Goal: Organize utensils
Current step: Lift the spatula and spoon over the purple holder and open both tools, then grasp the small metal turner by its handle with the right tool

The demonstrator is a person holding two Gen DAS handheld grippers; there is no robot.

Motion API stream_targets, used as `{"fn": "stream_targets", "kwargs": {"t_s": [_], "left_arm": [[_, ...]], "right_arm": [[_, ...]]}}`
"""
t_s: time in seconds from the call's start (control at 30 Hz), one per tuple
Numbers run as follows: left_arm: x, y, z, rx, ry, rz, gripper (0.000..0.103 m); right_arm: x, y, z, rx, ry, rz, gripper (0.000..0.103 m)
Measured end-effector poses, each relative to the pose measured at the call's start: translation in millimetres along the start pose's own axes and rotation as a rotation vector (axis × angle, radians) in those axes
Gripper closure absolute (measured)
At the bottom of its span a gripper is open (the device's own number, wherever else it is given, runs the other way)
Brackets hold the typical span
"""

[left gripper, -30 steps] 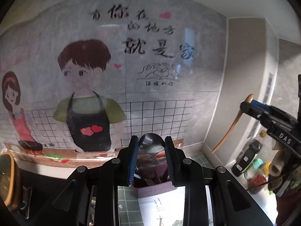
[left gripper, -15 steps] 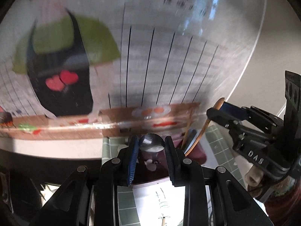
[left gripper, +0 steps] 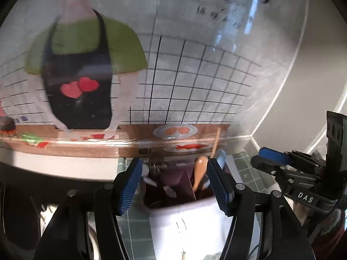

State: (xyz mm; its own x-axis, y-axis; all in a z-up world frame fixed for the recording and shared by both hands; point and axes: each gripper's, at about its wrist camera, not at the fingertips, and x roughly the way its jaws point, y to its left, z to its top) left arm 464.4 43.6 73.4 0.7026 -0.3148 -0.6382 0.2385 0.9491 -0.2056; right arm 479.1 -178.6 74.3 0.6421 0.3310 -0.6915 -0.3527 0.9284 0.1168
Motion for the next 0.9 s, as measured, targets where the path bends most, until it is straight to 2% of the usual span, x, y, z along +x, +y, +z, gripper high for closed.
{"fn": "stream_targets", "kwargs": {"t_s": [0.1,0.27,0.43,0.6,0.8,0.9], "left_arm": [[-27.0,-6.4,-25.5,0.015,-0.018,0.009,0.037],[-57.8,-10.3,-84.1,0.018,-0.010,0.010,0.034],[-69.0,-9.4,-144.4,0.002,0.050,-0.007,0.034],[-71.5,-7.8,-199.6,0.017,0.118,-0.008,0.034],[-76.2,-2.5,-243.4,0.005,0.152,-0.013,0.034],[-80.0,-0.2,-258.3,0.005,0.172,-0.044,0.034]], "right_arm": [[-27.0,0.7,-21.1,0.009,0.004,-0.017,0.071],[-53.6,3.5,-79.6,0.043,0.054,-0.061,0.071],[-73.1,2.2,-132.4,0.115,0.094,-0.069,0.071],[-85.3,15.6,-187.9,0.147,0.123,-0.127,0.071],[-92.2,39.6,-248.4,0.194,0.149,-0.132,0.071],[-87.5,47.8,-274.7,0.249,0.169,-0.148,0.071]]}}
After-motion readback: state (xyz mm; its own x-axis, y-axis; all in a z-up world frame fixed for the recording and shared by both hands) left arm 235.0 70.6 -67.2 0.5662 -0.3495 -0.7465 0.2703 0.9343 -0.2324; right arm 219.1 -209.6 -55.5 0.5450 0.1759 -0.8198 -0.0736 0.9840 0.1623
